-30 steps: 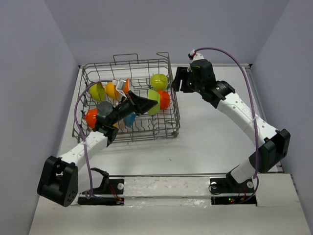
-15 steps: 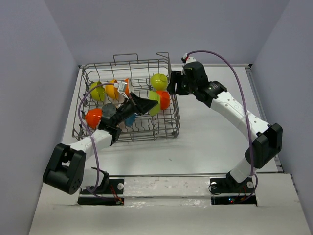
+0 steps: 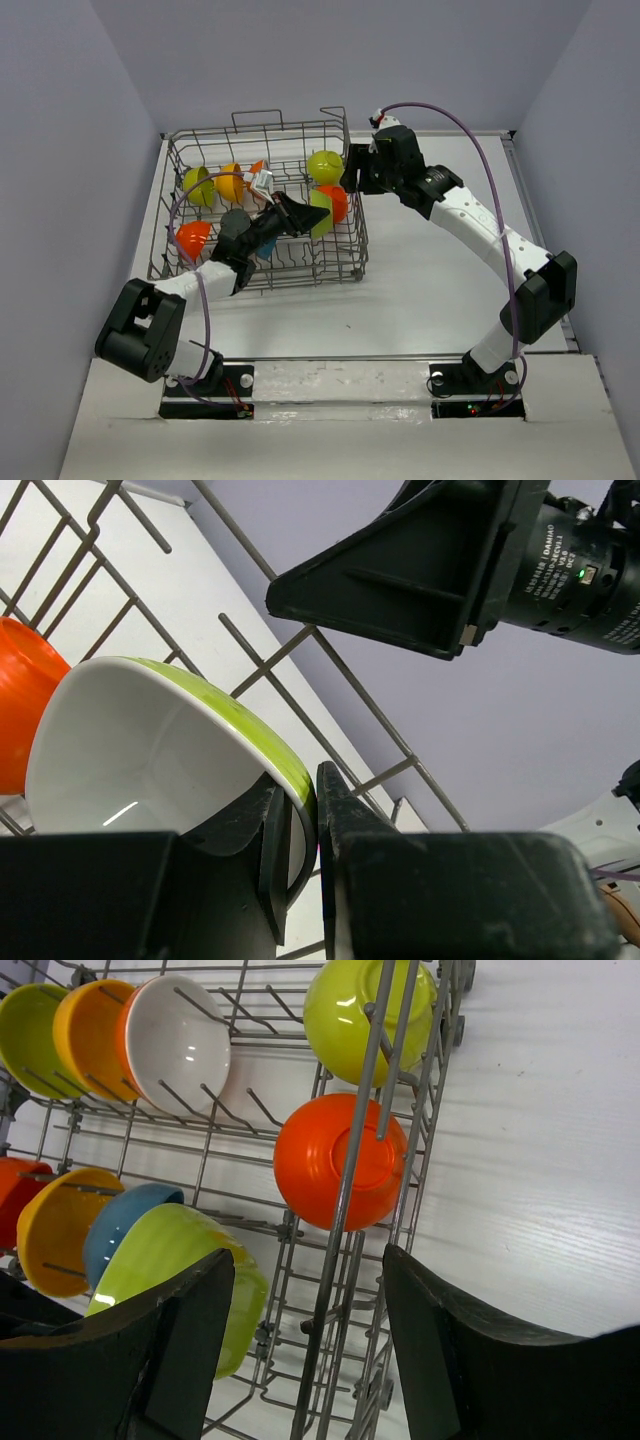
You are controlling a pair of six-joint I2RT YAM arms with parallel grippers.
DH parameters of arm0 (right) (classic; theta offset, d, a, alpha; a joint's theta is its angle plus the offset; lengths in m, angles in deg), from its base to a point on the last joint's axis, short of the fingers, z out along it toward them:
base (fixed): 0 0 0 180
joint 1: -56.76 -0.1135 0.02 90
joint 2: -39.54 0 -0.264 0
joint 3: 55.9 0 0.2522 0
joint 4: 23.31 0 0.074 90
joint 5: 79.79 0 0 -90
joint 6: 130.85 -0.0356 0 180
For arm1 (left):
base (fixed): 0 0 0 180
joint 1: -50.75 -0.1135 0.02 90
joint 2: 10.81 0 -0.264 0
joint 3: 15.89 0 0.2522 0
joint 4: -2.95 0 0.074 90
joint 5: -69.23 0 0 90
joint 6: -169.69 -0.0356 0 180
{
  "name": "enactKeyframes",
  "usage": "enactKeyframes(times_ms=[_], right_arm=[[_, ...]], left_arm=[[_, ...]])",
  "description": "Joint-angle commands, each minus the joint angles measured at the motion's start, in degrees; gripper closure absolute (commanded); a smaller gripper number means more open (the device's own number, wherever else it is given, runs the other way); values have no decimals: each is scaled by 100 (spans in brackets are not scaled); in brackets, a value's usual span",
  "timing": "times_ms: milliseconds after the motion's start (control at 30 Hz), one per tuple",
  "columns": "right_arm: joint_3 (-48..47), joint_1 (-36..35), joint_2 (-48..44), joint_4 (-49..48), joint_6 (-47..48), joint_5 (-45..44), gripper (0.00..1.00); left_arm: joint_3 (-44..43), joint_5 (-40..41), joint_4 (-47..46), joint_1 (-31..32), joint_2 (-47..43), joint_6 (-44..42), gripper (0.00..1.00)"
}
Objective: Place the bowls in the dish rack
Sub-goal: Place the upside down bowl on the dish rack.
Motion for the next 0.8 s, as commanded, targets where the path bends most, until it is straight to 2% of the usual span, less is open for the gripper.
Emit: enactKeyframes(times_ms=[0,767], right_arm=[[-279,-68,6,-301,13,-68,33],[-306,-68,-12,-283,57,-121,33]], left_arm=[[-352,138,-465,98,58,-194,100],[-633,393,-588,511,743,-177,100]])
